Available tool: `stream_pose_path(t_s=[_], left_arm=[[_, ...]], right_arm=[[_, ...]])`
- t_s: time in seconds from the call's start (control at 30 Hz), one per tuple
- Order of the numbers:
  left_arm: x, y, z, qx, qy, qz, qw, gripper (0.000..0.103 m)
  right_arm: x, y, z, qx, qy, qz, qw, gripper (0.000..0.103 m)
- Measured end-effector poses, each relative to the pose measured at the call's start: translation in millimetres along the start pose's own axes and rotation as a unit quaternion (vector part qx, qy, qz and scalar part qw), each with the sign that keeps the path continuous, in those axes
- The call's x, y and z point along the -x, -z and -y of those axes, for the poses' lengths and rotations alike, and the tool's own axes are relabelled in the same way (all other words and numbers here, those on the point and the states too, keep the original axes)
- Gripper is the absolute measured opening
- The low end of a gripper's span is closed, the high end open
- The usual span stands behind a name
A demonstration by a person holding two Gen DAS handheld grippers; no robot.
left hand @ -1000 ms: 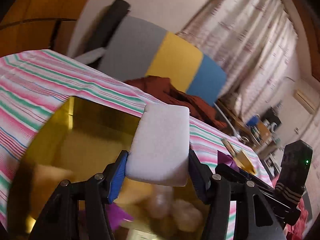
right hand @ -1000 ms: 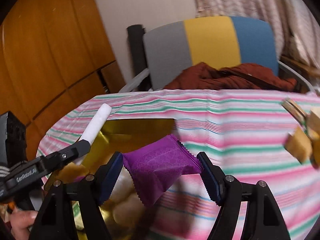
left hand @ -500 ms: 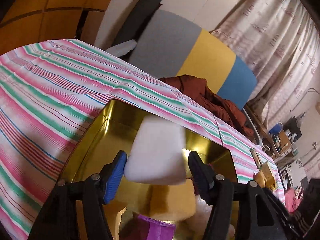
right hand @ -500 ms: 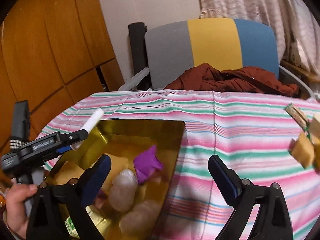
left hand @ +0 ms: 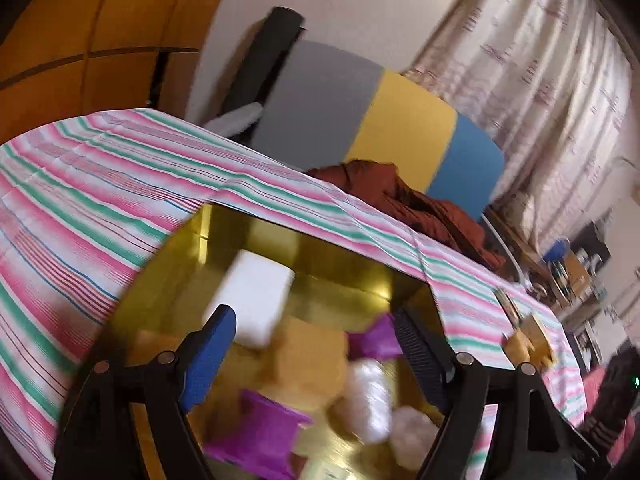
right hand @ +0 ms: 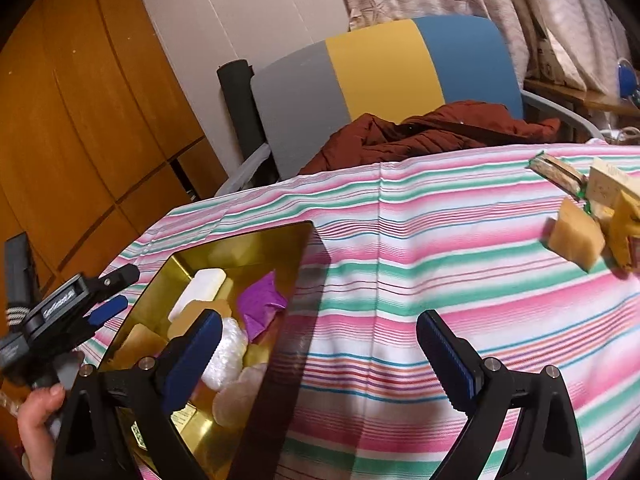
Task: Organize objects
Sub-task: 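Move both tools back to the items and grasp the pink hair roller with the right tool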
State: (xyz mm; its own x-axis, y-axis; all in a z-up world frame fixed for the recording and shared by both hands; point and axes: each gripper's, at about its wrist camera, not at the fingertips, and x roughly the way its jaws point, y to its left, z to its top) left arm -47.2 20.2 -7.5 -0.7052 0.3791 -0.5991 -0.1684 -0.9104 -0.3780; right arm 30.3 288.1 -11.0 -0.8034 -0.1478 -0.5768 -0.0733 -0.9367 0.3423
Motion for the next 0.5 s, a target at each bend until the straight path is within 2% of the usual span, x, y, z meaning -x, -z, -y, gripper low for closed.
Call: stream_pose_path(t_s=[0.27, 0.4, 0.5], left_arm=[[9, 25, 48, -0.068, 0.054, -0.014, 0.9961, 0.083], [15, 39, 69, -0.091, 0.105, -0.027, 0.9899, 0.083], [15, 50, 87, -0.111, 0.125, -0.041, 0.9851, 0.083]], right_arm=[[9, 6, 17, -0.013, 0.011, 0.002, 1.0, 0.098], [14, 8, 26, -0.019, 0.021, 0.003, 1.0, 0.098], [17, 12, 36, -0.022, 0.032, 0.002, 0.999, 0.098]])
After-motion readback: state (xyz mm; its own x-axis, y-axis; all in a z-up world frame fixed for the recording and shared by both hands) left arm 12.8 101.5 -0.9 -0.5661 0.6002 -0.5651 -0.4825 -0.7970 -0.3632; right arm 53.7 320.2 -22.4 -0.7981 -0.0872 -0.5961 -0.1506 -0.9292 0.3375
